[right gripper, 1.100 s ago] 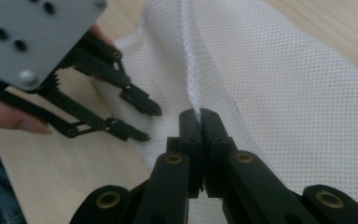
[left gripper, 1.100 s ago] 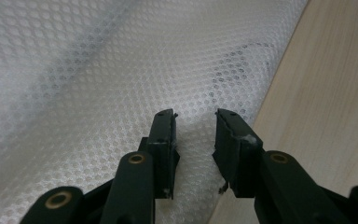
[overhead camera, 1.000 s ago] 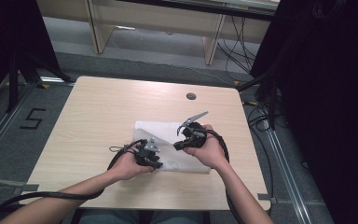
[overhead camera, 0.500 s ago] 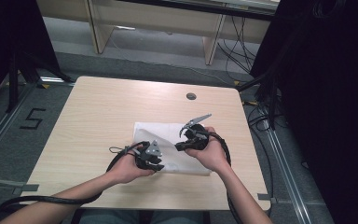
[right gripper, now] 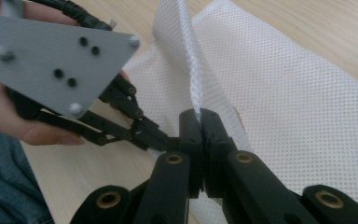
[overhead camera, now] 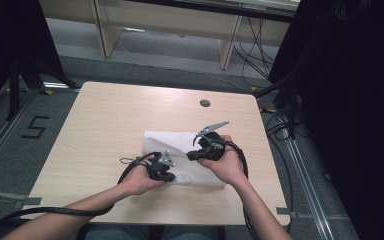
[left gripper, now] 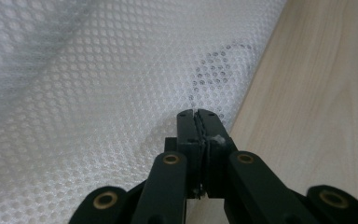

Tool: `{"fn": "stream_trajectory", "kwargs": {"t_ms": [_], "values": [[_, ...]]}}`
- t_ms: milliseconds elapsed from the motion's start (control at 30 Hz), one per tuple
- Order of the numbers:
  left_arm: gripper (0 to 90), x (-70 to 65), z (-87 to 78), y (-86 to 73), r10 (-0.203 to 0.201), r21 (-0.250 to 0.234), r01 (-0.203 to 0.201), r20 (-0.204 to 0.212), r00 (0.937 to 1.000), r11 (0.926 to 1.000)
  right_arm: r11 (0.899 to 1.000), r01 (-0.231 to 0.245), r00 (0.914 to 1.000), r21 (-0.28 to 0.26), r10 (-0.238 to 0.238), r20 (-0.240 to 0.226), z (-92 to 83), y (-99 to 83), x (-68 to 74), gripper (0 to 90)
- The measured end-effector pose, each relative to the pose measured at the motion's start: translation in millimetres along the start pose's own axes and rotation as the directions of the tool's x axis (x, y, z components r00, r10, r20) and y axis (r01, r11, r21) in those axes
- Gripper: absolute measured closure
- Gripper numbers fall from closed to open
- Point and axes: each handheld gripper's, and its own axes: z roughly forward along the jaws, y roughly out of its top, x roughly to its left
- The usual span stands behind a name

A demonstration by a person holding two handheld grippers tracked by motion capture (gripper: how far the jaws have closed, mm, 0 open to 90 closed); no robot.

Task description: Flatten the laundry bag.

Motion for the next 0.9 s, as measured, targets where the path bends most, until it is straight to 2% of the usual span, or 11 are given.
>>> {"fn": "stream_trajectory", "kwargs": {"t_ms": [267, 333, 433, 467, 500, 567, 600, 633, 700, 867, 900], "values": [[86.0, -3.7, -7.2, 0.0, 0.035, 0.016, -0.035, -0.022, 0.9991, 0.9993, 0.999, 0.017, 0.9996, 0.030, -0.017, -0.021, -8.7, -3.1, 14.4, 89.8], [86.1, -13.4, -20.0, 0.5, 0.052, -0.009, -0.052, -0.011, 0.9986, 0.9986, 0.999, 0.013, 0.9994, 0.034, -0.012, -0.033, -9.7, -5.0, 16.7, 89.8], [86.1, -15.6, -33.9, 0.3, 0.087, 0.012, -0.087, 0.010, 0.9961, 0.9961, 1.000, 0.020, 0.9993, 0.022, -0.019, -0.034, -9.0, -7.3, 17.7, 89.8], [86.1, -18.1, -39.3, -1.1, 0.061, -0.018, -0.061, 0.007, 0.9981, 0.9980, 0.999, 0.011, 0.9997, 0.044, -0.010, -0.020, -10.7, -8.0, 18.0, 89.8], [86.0, -17.2, -47.3, -2.8, 0.057, -0.012, -0.056, 0.014, 0.9983, 0.9983, 1.000, 0.024, 0.9993, 0.017, -0.023, -0.029, -8.3, -10.3, 19.4, 89.8], [86.2, -12.8, -59.8, -7.6, 0.040, -0.027, -0.039, 0.022, 0.9990, 0.9989, 0.999, 0.023, 0.9992, 0.031, -0.022, -0.034, -10.0, -11.3, 19.4, 89.8], [86.2, -11.0, -66.4, -12.5, -0.007, -0.052, 0.008, 0.019, 0.9998, 0.9986, 0.999, 0.028, 0.9987, 0.037, -0.026, -0.043, -10.5, -11.9, 19.4, 89.8], [86.3, -6.1, -74.0, -16.2, 0.019, -0.029, -0.018, 0.009, 0.9998, 0.9994, 0.999, 0.030, 0.9986, 0.038, -0.028, -0.044, -9.6, -13.6, 20.7, 89.8], [86.4, -0.7, -86.4, -25.7, 0.003, -0.025, -0.003, -0.020, 0.9998, 0.9997, 0.999, 0.028, 0.9986, 0.043, -0.026, -0.046, -9.7, -16.9, 23.0, 89.8], [83.6, 9.8, -97.8, -55.9, -0.100, -0.040, 0.099, -0.037, 0.9942, 0.9943, 0.998, 0.009, 0.9982, 0.056, -0.005, -0.059, -8.9, -26.4, 31.7, 89.8], [83.5, 9.8, -97.8, -55.9, -0.100, -0.040, 0.099, -0.037, 0.9942, 0.9943, 0.998, 0.015, 0.9984, 0.055, -0.012, -0.054, -8.7, -27.7, 32.1, 89.8]]}}
